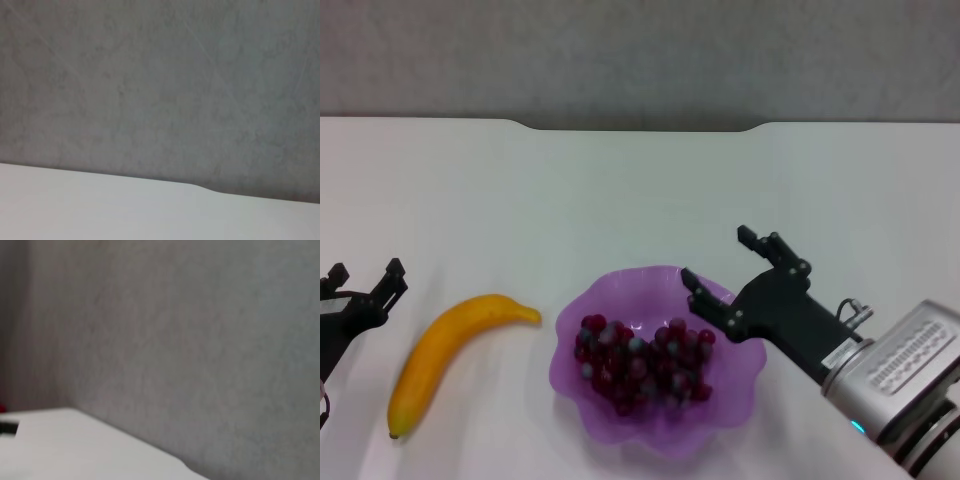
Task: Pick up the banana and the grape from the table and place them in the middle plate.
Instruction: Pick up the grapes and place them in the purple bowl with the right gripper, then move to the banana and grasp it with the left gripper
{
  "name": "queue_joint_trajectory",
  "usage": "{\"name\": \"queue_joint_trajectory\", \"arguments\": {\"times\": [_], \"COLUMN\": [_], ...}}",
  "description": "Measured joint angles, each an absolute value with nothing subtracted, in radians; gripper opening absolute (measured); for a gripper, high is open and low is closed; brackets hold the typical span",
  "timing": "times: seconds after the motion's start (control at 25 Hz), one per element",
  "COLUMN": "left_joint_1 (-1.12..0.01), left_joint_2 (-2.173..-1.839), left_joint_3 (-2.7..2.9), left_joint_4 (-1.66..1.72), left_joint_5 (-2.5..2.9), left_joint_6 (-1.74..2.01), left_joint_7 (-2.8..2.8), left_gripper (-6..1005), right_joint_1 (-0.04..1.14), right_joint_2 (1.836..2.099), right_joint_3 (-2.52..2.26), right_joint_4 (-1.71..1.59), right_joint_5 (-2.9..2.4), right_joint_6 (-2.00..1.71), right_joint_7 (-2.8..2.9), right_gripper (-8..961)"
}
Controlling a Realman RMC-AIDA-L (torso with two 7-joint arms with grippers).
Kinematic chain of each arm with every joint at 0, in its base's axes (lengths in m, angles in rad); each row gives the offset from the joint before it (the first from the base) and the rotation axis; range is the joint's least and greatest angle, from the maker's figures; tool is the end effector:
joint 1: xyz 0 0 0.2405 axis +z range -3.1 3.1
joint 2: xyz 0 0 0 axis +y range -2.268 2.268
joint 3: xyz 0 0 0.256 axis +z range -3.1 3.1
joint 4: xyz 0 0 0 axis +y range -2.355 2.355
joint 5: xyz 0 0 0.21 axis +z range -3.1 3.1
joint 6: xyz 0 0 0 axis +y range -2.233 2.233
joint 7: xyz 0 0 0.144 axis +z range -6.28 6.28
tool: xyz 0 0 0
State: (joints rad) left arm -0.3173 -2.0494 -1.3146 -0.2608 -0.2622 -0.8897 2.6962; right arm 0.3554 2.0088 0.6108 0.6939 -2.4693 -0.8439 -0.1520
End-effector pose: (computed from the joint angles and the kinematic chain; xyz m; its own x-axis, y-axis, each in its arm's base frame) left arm -0.3723 0.3152 -0.0144 0.5721 0.2084 0.7933 0.8185 -0.0825 -0.5686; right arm 0.2306 0.3034 -0.1032 0.8264 0.0557 -0.5603 -0.4248 -0.5915 -0.6854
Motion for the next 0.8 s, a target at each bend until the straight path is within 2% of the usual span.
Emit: {"name": "queue_joint_trajectory", "arguments": {"times": [0.32, 0.64, 0.8], "left_joint_1": [-0.317, -0.310, -0.310], "left_joint_2": [-2.049, -2.041, -2.040], "left_joint_3": [-1.315, -1.275, -1.273], "left_joint_4": [-0.263, -0.279, -0.283], "left_joint_5": [-0.261, -0.252, -0.242], "left_joint_6": [-0.890, -0.888, -0.888], "left_joint_7": [2.695, 2.669, 2.669], "left_gripper": [797, 797, 796], "right_joint_1": [0.406, 0.402, 0.354], "right_joint_2": [2.015, 2.003, 2.010], "right_joint_3": [0.596, 0.642, 0.743], "right_joint_4": [0.531, 0.500, 0.489], "right_joint_5": [-2.471, -2.455, -2.453], "right_joint_6": [-1.003, -0.938, -0.981], "right_joint_7": [0.027, 0.011, -0.127], "right_gripper": [867, 865, 864]}}
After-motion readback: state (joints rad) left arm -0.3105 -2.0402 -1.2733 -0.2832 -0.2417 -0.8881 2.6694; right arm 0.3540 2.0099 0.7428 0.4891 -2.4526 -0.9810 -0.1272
